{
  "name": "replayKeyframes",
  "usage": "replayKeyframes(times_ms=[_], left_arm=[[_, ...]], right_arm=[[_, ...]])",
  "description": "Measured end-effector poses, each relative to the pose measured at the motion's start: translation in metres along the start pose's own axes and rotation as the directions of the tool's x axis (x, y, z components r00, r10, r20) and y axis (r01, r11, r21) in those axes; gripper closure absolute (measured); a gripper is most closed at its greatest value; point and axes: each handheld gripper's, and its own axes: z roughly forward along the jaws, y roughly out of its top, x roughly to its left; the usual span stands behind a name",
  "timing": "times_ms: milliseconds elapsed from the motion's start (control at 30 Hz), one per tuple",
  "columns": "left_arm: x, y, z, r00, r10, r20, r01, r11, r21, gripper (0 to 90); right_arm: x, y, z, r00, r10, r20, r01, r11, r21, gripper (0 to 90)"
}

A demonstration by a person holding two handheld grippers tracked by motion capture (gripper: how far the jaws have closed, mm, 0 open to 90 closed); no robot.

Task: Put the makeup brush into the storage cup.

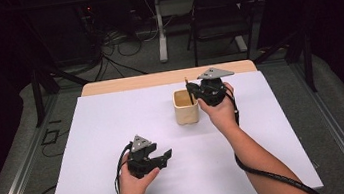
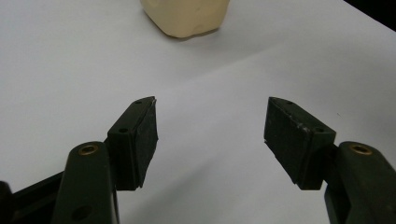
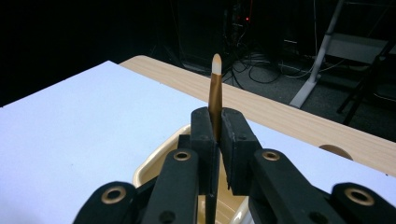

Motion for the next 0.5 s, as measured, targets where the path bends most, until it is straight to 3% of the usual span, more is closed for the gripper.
replayKeyframes(times_ms=[500], left_arm=[[0.0004,0.0000,0.0003,1.0000,-0.003,0.002,0.003,1.0000,-0.003,35.0]], right_arm=[[0.0015,-0.0088,0.0050,1.0000,0.002,-0.003,-0.002,1.000,0.022,83.8]])
